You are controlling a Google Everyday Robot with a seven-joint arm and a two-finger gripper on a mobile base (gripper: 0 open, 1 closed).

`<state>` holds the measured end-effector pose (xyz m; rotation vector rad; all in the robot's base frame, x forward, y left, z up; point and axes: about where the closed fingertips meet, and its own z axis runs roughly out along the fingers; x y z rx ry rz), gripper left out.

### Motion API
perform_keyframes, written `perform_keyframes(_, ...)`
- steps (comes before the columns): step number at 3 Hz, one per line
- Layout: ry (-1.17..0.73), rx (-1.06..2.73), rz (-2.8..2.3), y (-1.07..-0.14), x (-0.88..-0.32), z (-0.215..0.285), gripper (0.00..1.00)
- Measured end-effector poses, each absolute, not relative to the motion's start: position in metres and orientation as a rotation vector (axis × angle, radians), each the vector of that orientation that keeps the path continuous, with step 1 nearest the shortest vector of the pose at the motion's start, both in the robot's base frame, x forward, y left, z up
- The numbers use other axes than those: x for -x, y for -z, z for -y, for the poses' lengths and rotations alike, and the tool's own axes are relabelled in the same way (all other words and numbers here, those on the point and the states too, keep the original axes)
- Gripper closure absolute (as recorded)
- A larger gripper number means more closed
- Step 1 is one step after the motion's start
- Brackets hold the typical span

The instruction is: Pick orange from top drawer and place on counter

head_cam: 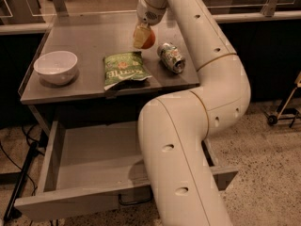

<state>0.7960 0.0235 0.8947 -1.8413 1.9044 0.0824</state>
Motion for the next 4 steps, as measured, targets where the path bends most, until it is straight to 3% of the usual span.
perform_keyframes(1, -0.179, 1.881, -1.761, -0.9160, -0.7827, -0.0603, 1.00)
perform_keyframes(4, -0.290, 1.835, -1.731, -0.9112, -0.7814, -0.0658, 1.00)
